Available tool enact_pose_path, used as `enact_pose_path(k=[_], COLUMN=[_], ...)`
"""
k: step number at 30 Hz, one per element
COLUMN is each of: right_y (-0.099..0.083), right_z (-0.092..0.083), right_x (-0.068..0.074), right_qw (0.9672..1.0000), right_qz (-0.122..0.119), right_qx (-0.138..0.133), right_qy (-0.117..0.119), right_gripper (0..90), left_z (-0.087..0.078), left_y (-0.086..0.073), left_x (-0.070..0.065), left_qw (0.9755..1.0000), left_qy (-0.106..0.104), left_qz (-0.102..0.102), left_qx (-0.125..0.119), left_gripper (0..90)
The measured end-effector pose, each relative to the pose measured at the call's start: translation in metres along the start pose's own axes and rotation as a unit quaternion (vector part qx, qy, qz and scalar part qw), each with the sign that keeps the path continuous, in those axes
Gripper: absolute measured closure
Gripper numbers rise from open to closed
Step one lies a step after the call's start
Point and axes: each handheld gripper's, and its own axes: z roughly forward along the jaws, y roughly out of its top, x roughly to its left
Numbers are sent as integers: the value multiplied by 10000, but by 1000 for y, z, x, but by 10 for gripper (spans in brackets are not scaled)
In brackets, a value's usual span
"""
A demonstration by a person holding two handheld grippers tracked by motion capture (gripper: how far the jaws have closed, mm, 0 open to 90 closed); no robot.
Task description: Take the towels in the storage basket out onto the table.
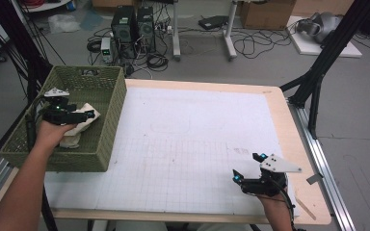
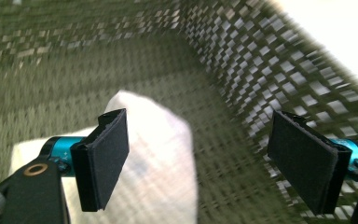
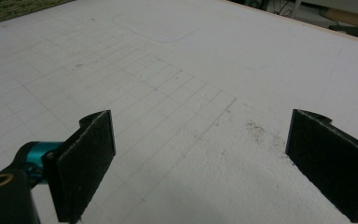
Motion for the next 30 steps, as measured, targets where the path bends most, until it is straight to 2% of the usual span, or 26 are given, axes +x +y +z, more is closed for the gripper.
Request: enact_pose_path(k=[2,5,6,7,9,10,11,12,14,16,18,20,21,22,23,24,25,27,28,29,30], right_y=[0,-1,-1,-1,-1,-1,-2,-2,-2,-3,-3,-3,-3,-3,-3,-3,-4,-4,-4,-4,-4], right_z=[1,1,1,0,0,0,0,0,-1,-1,-1,-2,-1,-1,-2,-2,-2,-2,-2,-2,-2], right_x=[0,1,1,0,-1,-1,-1,-2,-2,-2,-2,-2,-2,-2,-2,-2,-2,-3,-4,-4,-4], right_qw=[10000,10000,10000,10000,10000,10000,10000,10000,10000,10000,10000,9999,9999,9999,9999,9999,9999,9998,9998,9997,9997], right_qz=[-45,18,18,8,3,3,15,21,33,55,59,94,99,99,101,101,108,124,152,202,200], right_qx=[-9,29,29,27,41,41,59,54,60,62,39,40,38,38,48,48,69,96,96,88,68], right_qy=[-8,1,1,-14,-28,-28,-36,-37,-47,-47,-38,-29,-27,-27,-35,-35,-53,-91,-85,-69,-85], right_gripper=[73,73,73,73,73,73,73,73,73,73,73,73,73,73,73,73,73,73,73,73,73], left_z=[2,13,13,17,19,19,20,20,24,28,29,29,29,29,28,28,26,21,21,16,13], left_y=[-1,-5,-5,-7,-8,-8,-10,-10,-13,-15,-16,-16,-16,-16,-15,-15,-14,-12,-12,-10,-8], left_x=[1,5,5,7,8,8,8,8,9,8,7,7,7,7,7,7,7,9,9,10,10], left_qw=[9999,9970,9970,9941,9926,9926,9901,9901,9863,9840,9818,9808,9796,9796,9782,9782,9801,9831,9831,9865,9879], left_qy=[65,383,383,554,637,637,753,753,827,756,771,770,797,797,817,817,817,810,810,769,773], left_qz=[-4,-77,-77,-75,-87,-87,-65,-65,-69,-25,78,98,128,128,171,171,148,50,50,-75,-81], left_qx=[85,662,662,927,1034,1034,1182,1182,1429,1614,1733,1786,1838,1838,1901,1901,1804,1643,1643,1442,1345], left_gripper=[210,235,259,262,269,271,271,271,271,271,278,330,400,457,585,637,686,716,725,731,735])
